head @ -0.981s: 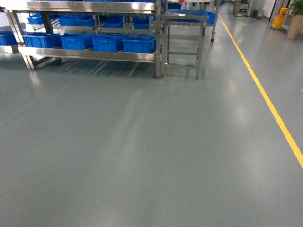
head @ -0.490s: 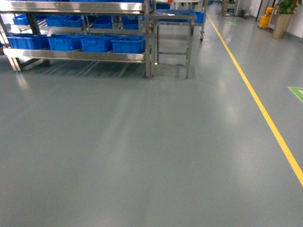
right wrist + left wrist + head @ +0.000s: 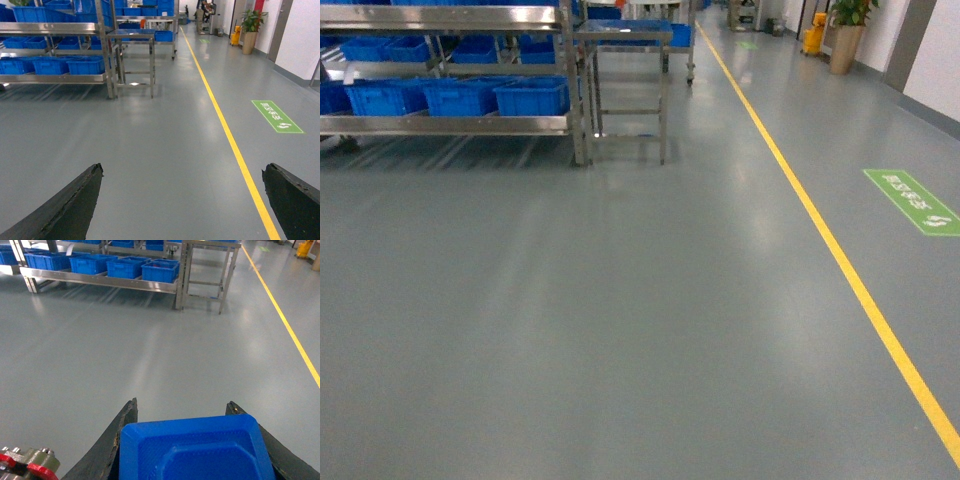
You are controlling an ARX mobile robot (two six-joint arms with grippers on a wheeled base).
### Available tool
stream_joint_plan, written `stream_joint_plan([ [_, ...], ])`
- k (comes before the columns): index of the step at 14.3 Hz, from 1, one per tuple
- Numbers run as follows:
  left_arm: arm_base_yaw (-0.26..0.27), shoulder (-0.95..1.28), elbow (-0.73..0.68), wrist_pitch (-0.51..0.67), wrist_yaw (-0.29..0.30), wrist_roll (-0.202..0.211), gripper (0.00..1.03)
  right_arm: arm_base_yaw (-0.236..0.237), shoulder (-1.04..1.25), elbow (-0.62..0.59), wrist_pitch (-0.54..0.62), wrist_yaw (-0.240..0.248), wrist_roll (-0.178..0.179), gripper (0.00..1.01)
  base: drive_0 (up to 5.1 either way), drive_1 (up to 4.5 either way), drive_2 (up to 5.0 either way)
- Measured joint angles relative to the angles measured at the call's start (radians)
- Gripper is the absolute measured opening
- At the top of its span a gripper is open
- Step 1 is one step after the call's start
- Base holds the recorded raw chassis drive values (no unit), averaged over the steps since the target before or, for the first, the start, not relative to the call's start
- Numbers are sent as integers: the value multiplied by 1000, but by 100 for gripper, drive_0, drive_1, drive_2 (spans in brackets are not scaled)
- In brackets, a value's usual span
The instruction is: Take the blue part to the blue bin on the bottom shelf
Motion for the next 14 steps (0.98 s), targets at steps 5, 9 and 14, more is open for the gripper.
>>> stream_joint_plan([
  [5, 0, -5, 0, 0, 0, 0, 44, 1, 0, 0, 1, -1, 0, 98, -1, 402, -404],
  [9, 0, -5, 0, 0, 0, 0, 44, 1, 0, 0, 1, -1, 0, 98, -5, 397, -406],
  [14, 0, -2, 0, 0, 0, 0, 44, 1, 0, 0, -4, -1, 0, 98, -3, 398, -403],
])
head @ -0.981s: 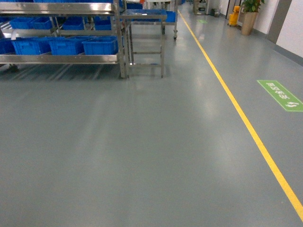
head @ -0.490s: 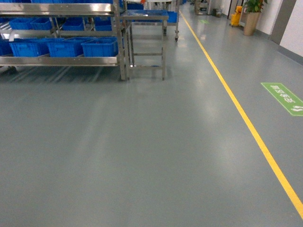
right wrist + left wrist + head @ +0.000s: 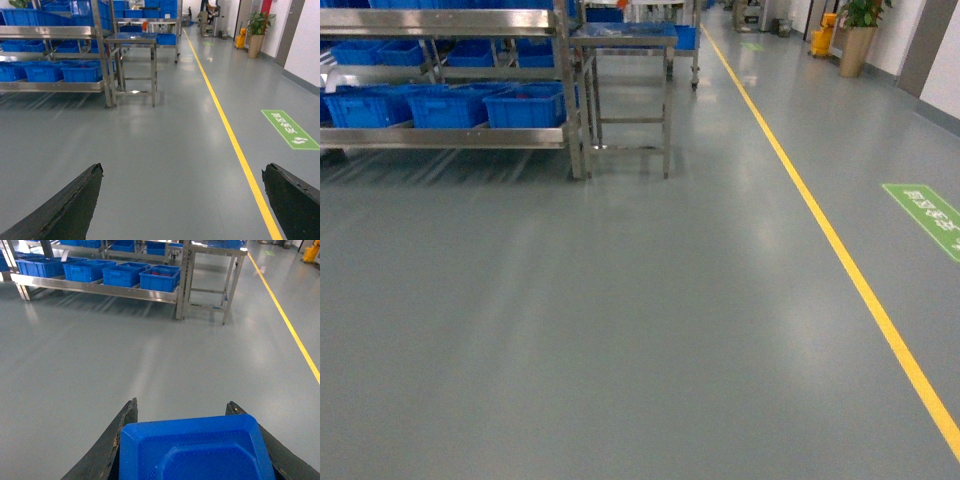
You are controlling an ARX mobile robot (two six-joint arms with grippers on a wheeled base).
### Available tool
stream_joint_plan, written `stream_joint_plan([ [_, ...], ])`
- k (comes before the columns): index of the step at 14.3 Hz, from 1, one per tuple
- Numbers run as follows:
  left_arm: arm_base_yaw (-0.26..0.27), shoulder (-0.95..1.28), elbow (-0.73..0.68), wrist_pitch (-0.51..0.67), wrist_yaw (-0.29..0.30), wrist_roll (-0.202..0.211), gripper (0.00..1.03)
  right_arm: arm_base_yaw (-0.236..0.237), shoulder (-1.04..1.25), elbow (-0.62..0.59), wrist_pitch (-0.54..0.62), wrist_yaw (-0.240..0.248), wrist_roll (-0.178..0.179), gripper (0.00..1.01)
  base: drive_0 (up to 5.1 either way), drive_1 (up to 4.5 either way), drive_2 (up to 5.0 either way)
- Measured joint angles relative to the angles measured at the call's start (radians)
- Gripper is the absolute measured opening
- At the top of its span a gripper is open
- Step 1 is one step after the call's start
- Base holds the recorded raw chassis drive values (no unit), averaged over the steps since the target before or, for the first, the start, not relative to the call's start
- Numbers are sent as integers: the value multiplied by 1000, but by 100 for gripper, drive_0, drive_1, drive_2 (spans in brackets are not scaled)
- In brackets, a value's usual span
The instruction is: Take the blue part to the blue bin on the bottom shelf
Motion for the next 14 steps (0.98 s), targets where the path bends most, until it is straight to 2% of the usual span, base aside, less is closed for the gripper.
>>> stream_joint_plan([
  [14, 0, 2, 0, -3, 0, 0, 44, 0, 0, 0, 10, 1, 0, 98, 4, 404, -396],
])
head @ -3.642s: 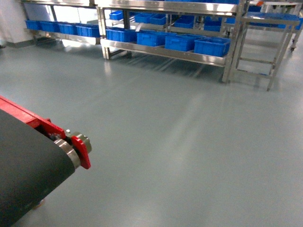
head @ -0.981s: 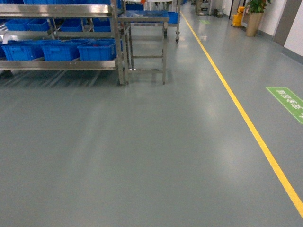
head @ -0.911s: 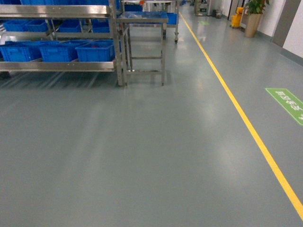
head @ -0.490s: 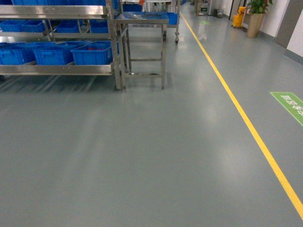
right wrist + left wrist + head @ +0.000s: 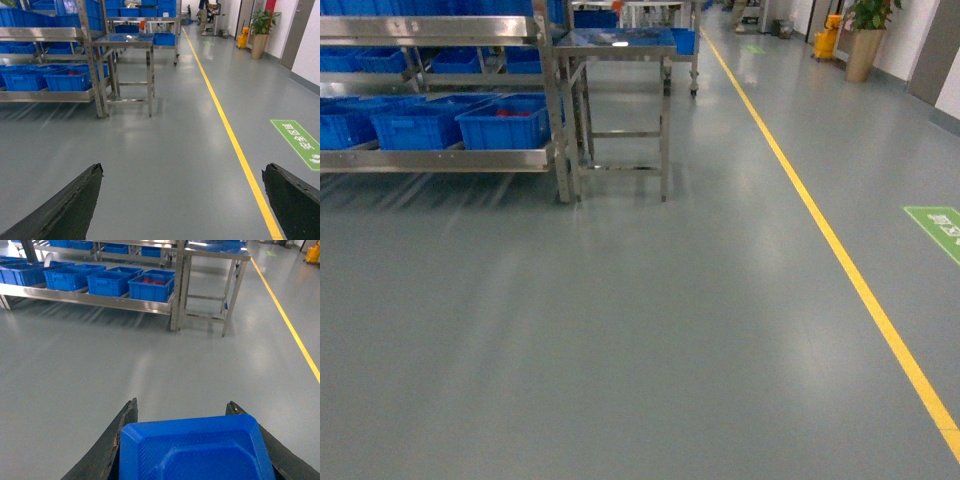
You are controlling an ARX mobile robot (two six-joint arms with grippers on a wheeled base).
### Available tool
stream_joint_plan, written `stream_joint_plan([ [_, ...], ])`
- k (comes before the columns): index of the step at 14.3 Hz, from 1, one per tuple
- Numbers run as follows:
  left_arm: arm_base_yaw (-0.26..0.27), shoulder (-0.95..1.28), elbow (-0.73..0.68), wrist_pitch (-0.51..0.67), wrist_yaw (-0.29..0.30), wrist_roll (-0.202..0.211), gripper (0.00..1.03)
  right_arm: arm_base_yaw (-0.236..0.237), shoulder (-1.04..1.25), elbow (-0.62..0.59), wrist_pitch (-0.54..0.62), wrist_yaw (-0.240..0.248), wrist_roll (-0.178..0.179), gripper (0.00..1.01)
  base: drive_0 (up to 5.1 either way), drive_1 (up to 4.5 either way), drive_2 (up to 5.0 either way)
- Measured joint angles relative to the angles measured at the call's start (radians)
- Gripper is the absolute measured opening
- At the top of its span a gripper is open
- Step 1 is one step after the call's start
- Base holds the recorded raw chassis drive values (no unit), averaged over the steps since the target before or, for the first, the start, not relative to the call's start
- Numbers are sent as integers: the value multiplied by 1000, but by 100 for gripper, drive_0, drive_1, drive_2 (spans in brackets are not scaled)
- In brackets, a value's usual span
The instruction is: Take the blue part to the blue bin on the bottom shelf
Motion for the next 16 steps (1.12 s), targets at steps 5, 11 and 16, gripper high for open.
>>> stream_joint_plan([
  [5, 0, 0, 0, 2, 0, 0, 44, 0, 0, 0, -7, 0, 0, 98, -2, 398, -402],
  [11, 0, -1, 0, 2, 0, 0, 44, 0, 0, 0, -5, 0, 0, 98, 0, 401, -401],
  [16, 0, 0, 0, 0, -1, 0, 44, 0, 0, 0, -5, 0, 0, 98, -3, 400, -406],
])
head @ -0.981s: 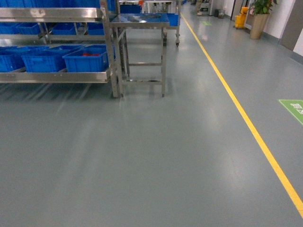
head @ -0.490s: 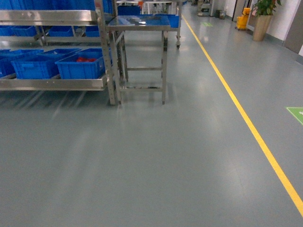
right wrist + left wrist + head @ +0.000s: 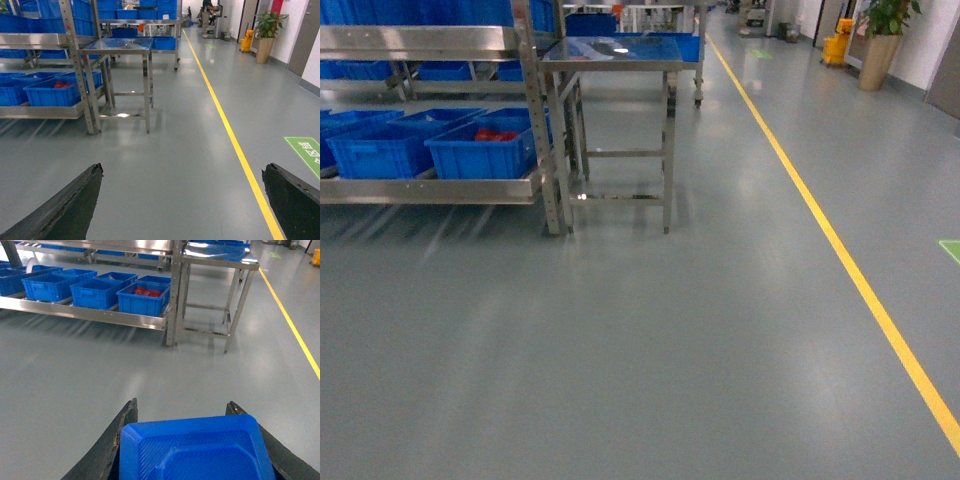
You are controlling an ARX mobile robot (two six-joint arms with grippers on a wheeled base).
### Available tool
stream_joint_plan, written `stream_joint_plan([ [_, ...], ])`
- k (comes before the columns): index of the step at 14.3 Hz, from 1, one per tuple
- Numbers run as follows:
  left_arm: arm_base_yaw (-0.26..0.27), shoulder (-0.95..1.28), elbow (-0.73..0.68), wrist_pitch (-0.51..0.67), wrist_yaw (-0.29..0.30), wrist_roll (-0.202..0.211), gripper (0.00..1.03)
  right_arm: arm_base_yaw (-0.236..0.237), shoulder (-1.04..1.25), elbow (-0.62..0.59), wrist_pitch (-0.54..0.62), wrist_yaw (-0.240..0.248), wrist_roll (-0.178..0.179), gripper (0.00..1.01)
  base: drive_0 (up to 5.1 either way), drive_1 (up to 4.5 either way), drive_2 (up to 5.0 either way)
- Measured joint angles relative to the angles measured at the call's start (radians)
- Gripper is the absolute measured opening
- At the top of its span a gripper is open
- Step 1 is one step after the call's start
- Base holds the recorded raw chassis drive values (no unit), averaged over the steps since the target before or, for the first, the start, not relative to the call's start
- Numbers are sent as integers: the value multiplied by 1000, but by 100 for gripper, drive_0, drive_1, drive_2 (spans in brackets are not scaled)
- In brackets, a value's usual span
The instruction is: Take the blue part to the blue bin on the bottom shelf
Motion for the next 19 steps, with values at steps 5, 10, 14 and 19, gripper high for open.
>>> stream_joint_plan([
  [5, 0, 0, 0, 3, 0, 0, 44, 0, 0, 0, -3, 0, 0, 98, 2, 405, -401],
  [10, 0, 0, 0, 1, 1, 0, 44, 0, 0, 0, -1, 0, 0, 98, -1, 402, -404],
  [14, 0, 0, 0, 2, 0, 0, 44, 0, 0, 0, -5, 0, 0, 98, 3, 407, -401],
  [19, 0, -1, 0, 5, 1, 0, 44, 0, 0, 0, -3, 0, 0, 98, 3, 412, -406],
])
